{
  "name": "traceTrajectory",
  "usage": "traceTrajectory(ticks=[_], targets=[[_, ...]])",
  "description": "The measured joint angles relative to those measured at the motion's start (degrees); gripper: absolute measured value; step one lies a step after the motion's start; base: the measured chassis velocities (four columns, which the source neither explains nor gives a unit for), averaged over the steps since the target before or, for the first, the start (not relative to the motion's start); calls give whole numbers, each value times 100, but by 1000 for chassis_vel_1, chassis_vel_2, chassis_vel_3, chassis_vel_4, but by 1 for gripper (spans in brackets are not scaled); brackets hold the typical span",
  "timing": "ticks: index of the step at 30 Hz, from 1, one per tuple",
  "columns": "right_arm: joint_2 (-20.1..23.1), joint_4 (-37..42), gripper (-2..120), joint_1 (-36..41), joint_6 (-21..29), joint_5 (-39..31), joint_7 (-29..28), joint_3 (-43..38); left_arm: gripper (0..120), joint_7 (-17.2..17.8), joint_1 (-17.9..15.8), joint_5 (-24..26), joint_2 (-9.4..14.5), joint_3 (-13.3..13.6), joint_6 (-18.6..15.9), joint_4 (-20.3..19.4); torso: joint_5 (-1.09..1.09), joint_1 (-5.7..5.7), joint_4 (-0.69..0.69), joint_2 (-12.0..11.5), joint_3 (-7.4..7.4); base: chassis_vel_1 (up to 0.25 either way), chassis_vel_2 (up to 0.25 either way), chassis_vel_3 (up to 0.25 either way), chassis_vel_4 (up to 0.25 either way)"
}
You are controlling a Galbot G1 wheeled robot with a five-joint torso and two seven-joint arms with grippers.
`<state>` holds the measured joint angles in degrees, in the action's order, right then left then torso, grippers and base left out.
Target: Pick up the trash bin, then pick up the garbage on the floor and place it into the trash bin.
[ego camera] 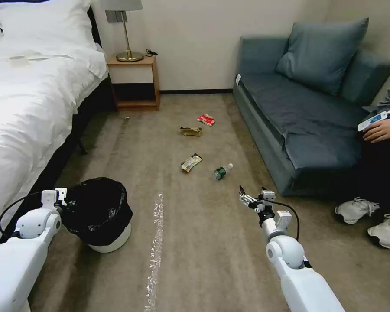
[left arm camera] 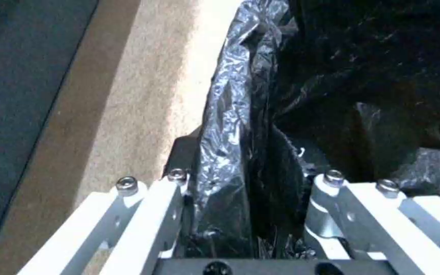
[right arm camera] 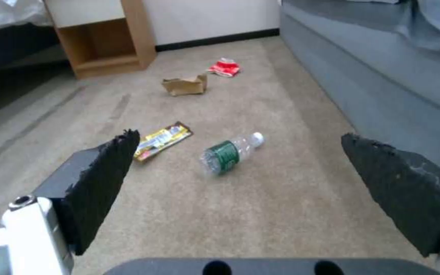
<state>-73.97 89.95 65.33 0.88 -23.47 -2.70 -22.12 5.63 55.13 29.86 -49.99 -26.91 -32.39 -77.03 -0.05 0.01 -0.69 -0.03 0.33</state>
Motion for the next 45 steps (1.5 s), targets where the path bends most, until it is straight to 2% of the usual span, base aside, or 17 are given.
traceTrajectory(ticks=[3,5,8,9,10,14,16,17,18,23,29,33,45], targets=[[72,53,100,27,67,-88,0,-39,22,-29,45,-59,20,-21,81,-162,-3,0,-3,-1,0,0,0,0,0],[148,100,100,31,116,-188,1,-54,14,-24,63,-240,75,-26,121,-359,-5,0,-7,-1,1,0,0,0,0],[168,114,100,30,127,-231,1,-55,12,-8,68,-347,111,-27,128,-453,-4,0,-6,-1,1,0,0,0,0],[209,159,100,24,144,-305,7,-55,8,47,73,-480,192,-7,99,-665,5,0,-6,-1,0,0,0,0,0],[242,203,100,16,150,-329,18,-54,5,91,73,-615,262,22,59,-840,4,0,-3,-1,0,0,0,0,0],[292,254,100,15,159,-332,25,-42,4,182,73,-670,354,61,-25,-1069,3,0,1,-1,0,0,0,0,0],[339,303,100,27,164,-333,28,-37,4,236,64,-609,437,80,-115,-1318,7,0,1,-1,-1,0,0,0,0],[396,382,100,59,172,-373,34,-48,4,313,83,-469,558,79,-216,-1606,4,0,-3,-1,-1,0,0,0,0],[396,382,100,59,172,-373,34,-48,4,313,83,-469,558,79,-216,-1606,4,0,-3,-1,-1,0,0,0,0],[456,439,100,107,172,-410,55,-102,4,330,262,-391,730,-104,-256,-1838,4,0,0,-1,-1,0,0,0,0],[547,515,100,134,155,-480,88,-162,4,336,569,-219,1075,-478,-323,-2286,5,0,0,-1,-1,0,0,0,0],[675,632,100,148,183,-656,111,-133,4,394,618,-89,1216,-631,-380,-2440,5,0,0,-1,-2,0,0,0,0],[980,805,100,287,248,-835,295,32,4,402,754,-74,1252,-807,-392,-2507,5,0,-1,-1,-2,0,0,0,0]])
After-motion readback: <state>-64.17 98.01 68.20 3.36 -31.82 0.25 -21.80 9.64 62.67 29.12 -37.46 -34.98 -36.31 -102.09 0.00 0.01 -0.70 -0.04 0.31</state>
